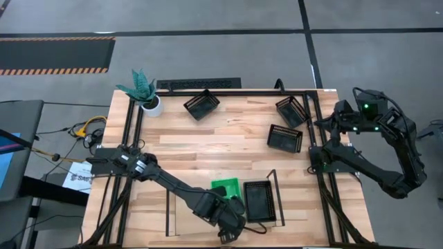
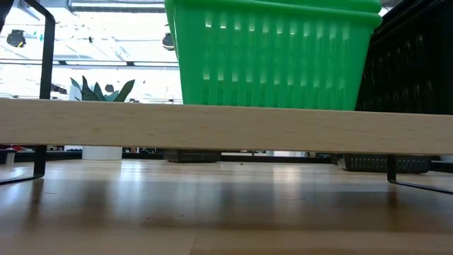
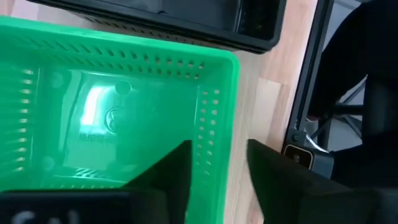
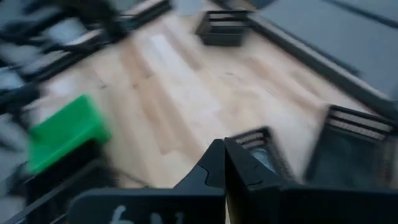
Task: Stack baskets on shelf by color
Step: Put the black bin on the shelf
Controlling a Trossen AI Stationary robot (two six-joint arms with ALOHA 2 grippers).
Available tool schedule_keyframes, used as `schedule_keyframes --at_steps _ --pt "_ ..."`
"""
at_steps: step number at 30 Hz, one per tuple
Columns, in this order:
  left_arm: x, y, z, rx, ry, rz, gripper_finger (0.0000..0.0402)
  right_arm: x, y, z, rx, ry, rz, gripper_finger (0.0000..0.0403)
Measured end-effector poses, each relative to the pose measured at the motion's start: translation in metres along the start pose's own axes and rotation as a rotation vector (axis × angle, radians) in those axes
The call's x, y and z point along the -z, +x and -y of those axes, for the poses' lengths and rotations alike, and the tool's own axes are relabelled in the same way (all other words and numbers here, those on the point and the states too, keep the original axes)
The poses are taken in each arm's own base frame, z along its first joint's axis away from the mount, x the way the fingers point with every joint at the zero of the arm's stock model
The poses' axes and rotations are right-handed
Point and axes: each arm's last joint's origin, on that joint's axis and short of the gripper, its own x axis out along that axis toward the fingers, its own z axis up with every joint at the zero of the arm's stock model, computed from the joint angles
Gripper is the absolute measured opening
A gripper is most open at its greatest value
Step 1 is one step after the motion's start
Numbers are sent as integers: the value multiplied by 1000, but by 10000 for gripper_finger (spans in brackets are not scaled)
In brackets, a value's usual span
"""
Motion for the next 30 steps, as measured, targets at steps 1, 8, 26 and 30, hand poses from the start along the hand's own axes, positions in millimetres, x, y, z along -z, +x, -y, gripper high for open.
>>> schedule_keyframes --at_steps 1,8,26,30 --pt "-1 0 -1 4 -1 -5 157 0 0 2 56 19 0 9" --pt "-13 -3 -14 34 -22 -19 206 4 40 31 403 170 -74 9" --pt "-9 -62 -13 31 19 130 208 11 214 122 654 224 -512 9" --pt "-2 -67 -7 18 40 156 208 12 230 135 656 219 -596 8"
